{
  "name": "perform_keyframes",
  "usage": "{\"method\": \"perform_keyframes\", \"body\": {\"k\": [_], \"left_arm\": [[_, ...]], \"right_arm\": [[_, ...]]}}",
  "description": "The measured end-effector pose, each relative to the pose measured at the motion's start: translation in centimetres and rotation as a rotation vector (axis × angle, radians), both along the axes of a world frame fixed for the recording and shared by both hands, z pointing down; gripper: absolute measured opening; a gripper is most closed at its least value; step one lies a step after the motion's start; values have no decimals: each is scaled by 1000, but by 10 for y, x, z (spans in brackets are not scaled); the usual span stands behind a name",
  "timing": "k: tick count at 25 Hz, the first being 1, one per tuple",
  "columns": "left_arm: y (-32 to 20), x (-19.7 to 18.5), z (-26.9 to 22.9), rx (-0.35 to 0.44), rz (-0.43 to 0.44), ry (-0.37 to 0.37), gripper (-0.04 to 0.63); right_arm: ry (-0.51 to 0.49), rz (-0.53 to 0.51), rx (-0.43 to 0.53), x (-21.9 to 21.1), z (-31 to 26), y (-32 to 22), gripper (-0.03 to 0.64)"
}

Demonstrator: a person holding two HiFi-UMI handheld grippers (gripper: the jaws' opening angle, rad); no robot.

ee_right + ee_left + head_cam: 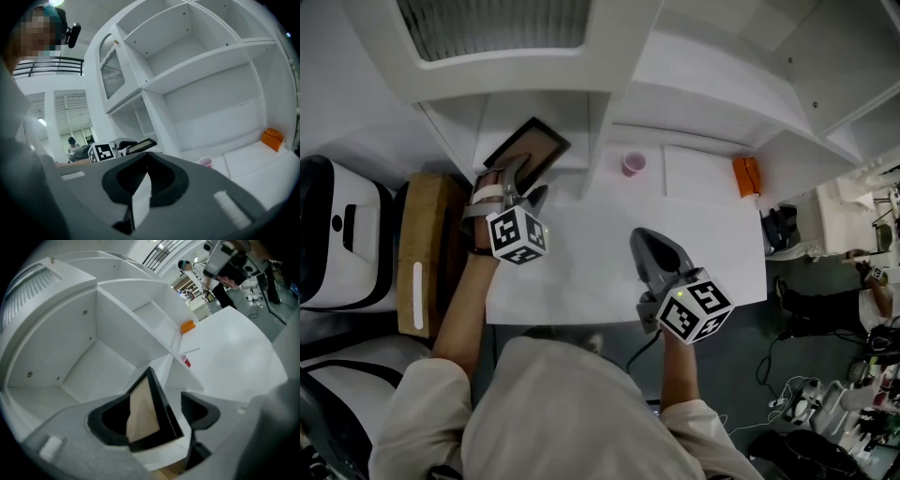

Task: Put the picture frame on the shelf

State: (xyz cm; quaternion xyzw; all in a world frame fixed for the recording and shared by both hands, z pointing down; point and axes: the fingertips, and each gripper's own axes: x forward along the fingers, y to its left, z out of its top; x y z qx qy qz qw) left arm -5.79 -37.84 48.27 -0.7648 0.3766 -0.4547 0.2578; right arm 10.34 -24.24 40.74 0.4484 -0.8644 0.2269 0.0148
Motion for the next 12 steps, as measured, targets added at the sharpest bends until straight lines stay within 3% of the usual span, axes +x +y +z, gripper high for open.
{"method": "perform_keyframes", "body": {"k": [7,12], "left_arm": [[22,-10,-15,0,8,53,354],[38,-19,-20,2,-12,36,353]], "right_arm": [[-9,-35,12,-6,-4,1,6],[-11,-66,19,-10,-6,6,6]]}}
